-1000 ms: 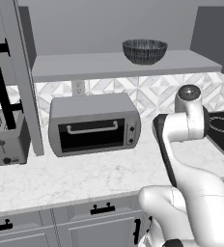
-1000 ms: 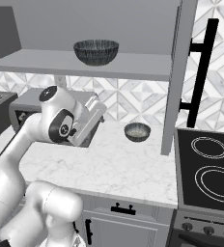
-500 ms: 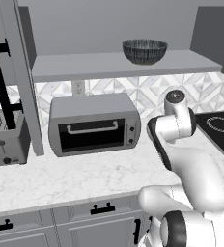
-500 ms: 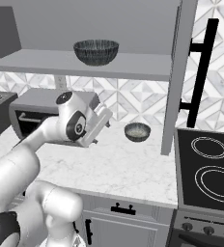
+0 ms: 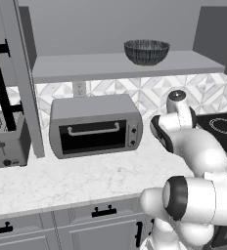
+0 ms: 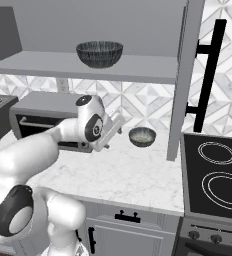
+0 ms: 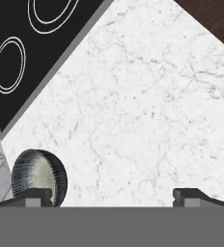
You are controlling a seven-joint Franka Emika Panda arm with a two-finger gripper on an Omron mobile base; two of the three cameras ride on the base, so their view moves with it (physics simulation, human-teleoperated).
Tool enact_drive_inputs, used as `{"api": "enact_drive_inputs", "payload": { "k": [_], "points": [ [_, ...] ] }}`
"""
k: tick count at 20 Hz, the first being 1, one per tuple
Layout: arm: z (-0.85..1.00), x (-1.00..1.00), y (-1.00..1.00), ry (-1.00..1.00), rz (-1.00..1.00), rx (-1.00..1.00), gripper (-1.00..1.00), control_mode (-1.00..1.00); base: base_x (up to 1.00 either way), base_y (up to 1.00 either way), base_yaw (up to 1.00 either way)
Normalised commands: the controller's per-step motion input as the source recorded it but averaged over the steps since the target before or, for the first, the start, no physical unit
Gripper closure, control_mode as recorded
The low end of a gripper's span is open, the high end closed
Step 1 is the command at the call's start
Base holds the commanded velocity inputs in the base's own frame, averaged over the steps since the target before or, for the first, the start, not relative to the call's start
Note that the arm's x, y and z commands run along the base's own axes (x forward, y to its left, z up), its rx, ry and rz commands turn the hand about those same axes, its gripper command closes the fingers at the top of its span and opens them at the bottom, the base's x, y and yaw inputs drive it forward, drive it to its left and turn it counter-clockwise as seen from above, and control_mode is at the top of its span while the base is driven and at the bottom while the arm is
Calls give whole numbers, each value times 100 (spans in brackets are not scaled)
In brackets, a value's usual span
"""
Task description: Pick up the bowls on the counter and stack them on top of one another in the open cabinet. Place the smaller bowl on top of the larger bowl.
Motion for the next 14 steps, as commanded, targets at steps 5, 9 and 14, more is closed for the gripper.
{"api": "enact_drive_inputs", "payload": {
  "k": [5, 9, 14],
  "points": [
    [-32, 50, -11, 1, 0, 0, -100, -100, 0, 0, 0],
    [-24, 52, -17, 1, 0, 2, -100, -100, 0, 0, 0],
    [-29, 50, -15, 7, 0, 3, -100, -100, 0, 0, 0]
  ]
}}
